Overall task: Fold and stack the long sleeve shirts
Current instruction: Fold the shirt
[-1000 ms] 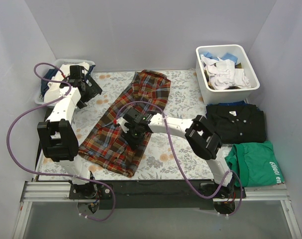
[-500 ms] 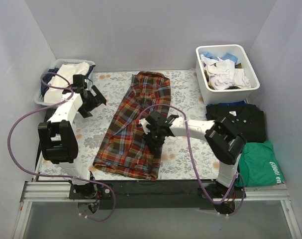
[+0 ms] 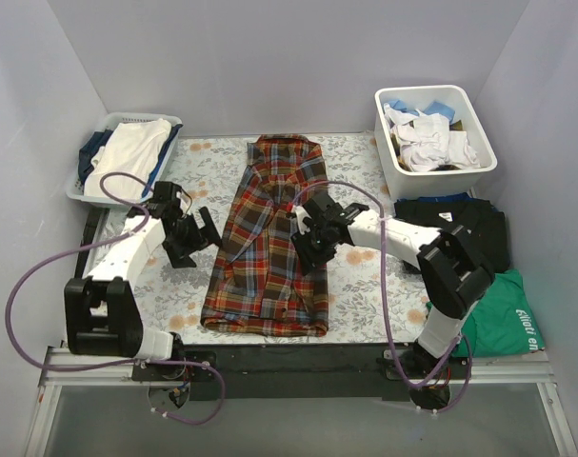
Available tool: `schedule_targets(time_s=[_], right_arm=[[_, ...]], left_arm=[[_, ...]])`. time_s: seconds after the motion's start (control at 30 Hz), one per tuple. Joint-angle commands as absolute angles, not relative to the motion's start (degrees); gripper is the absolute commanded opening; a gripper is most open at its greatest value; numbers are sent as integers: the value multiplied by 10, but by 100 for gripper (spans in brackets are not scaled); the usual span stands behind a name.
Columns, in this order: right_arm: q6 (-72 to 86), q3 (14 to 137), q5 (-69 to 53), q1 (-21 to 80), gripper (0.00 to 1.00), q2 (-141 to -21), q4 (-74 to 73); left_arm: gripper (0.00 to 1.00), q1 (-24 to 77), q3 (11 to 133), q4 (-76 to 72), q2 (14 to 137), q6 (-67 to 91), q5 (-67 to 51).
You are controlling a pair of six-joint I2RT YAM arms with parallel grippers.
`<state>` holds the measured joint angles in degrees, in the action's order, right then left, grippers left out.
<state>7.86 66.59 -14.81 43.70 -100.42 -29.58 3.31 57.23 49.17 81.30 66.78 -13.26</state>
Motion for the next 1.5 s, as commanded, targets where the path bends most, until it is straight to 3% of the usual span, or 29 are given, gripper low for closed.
schedule_targets(time_s=[0.0,0.03,0.07,0.23,0.27,0.6,0.93,1.13,1.47], right_arm=[[115,698,-142,429,56,-925,-299],[118,694,-144,427,61,-913,-301],[121,682,-134,425,73,-906,-304],[135,635,-122,400,91,-885,-334],[136,630,-115,396,99,-882,-340],[126,576,-195,386,98,-881,-331],[178,462,-359,367,87,-887,-226],[218,399,-425,368,84,-885,-164],[242,417,-425,368,81,-940,-135]], left_arm=[[94,31,505,524,745,663,-173],[94,31,484,525,730,669,-178],[94,31,473,525,724,673,-181],[94,31,432,543,697,695,-163],[93,31,424,543,693,699,-170],[91,42,377,561,701,736,-171],[88,42,337,518,715,732,-245],[83,42,325,514,729,729,-265],[69,42,327,511,729,725,-278]])
